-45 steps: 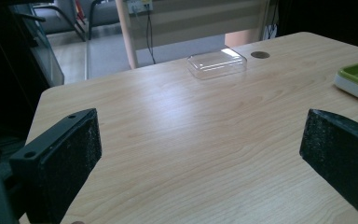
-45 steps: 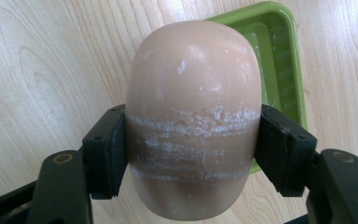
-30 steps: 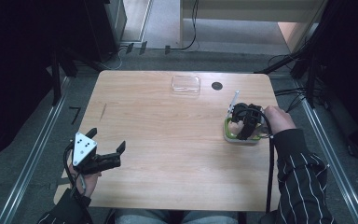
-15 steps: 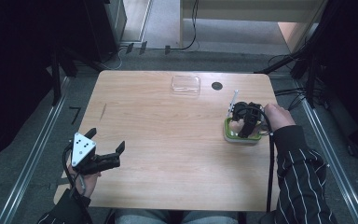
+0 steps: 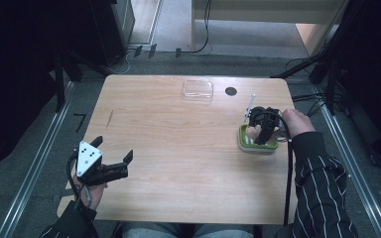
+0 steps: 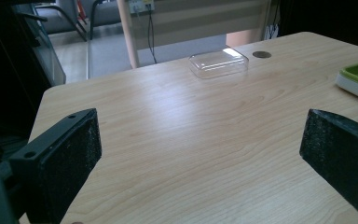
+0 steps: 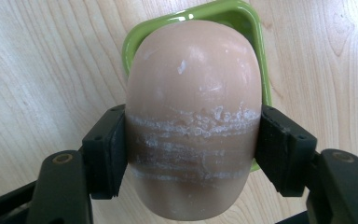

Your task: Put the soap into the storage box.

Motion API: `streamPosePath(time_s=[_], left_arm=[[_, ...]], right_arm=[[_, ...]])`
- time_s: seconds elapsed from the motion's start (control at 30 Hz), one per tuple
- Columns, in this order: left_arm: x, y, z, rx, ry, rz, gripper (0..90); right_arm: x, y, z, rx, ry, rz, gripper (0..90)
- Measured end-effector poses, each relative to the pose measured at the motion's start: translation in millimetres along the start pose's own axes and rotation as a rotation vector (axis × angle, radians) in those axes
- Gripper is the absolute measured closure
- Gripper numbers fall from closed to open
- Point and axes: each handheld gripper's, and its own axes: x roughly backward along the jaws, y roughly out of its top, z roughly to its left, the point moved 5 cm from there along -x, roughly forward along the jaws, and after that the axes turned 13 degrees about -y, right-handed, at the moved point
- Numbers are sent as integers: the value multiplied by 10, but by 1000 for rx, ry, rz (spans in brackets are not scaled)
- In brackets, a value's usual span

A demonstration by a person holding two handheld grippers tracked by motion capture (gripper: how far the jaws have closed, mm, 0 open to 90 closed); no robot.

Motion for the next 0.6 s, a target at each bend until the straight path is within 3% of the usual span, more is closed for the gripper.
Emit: streamPosePath(time_s=[0.6], left_arm=[[12, -10, 6, 2, 6, 2, 0]], right_arm=[[-189, -3, -70, 14, -2, 13, 338]])
